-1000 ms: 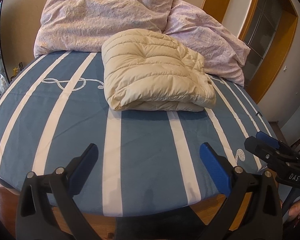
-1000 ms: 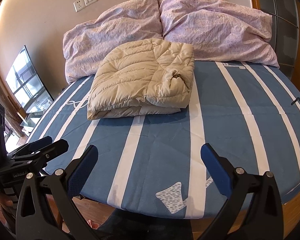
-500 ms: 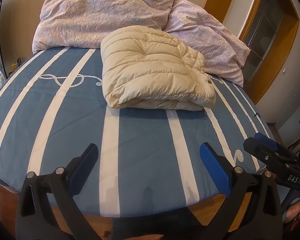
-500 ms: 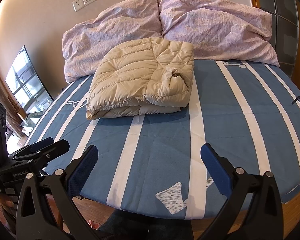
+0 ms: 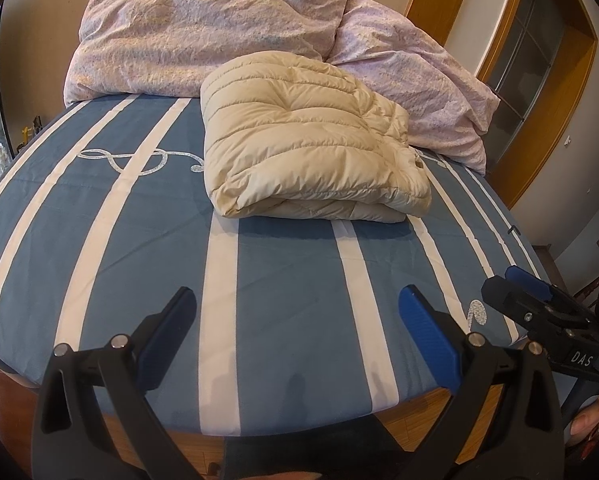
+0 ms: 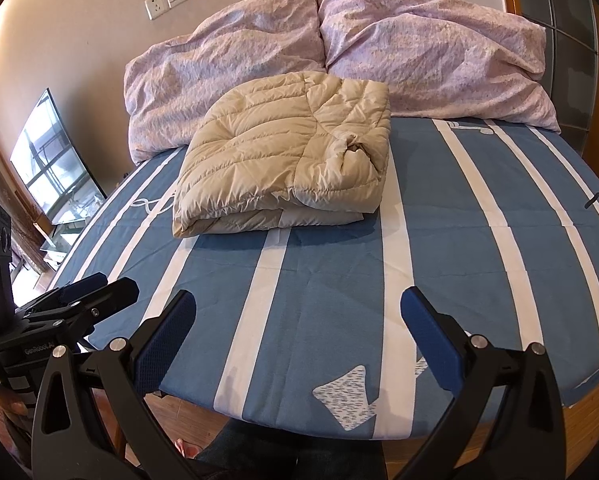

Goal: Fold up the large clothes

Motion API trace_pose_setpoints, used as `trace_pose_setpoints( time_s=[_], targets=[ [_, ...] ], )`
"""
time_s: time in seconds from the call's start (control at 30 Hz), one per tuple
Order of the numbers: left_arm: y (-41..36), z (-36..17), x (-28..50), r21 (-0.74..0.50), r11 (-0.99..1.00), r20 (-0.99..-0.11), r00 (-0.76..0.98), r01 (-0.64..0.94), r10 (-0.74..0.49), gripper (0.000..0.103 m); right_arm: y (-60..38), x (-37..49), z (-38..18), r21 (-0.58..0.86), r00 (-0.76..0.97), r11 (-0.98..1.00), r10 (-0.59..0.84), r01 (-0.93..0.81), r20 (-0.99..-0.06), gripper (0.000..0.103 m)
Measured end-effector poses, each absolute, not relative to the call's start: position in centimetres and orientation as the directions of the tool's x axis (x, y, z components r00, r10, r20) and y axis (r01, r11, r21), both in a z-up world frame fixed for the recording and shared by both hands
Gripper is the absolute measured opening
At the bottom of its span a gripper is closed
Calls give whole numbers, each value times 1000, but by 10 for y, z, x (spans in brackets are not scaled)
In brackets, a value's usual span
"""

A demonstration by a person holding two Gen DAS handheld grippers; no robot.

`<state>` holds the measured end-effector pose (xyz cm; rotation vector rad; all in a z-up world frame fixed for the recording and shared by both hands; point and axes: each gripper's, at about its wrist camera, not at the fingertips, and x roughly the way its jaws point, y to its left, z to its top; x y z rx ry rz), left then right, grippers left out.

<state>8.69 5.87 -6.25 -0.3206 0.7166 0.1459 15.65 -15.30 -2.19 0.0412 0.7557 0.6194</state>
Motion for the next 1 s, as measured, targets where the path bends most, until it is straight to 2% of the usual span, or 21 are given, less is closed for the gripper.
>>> trace_pose_setpoints(
  time_s=[1.0],
  targets=[
    [59, -61, 93, -235, 945, -664, 747, -228, 16, 101, -151, 159, -22, 253, 556, 824, 538, -508, -634, 102]
  ],
)
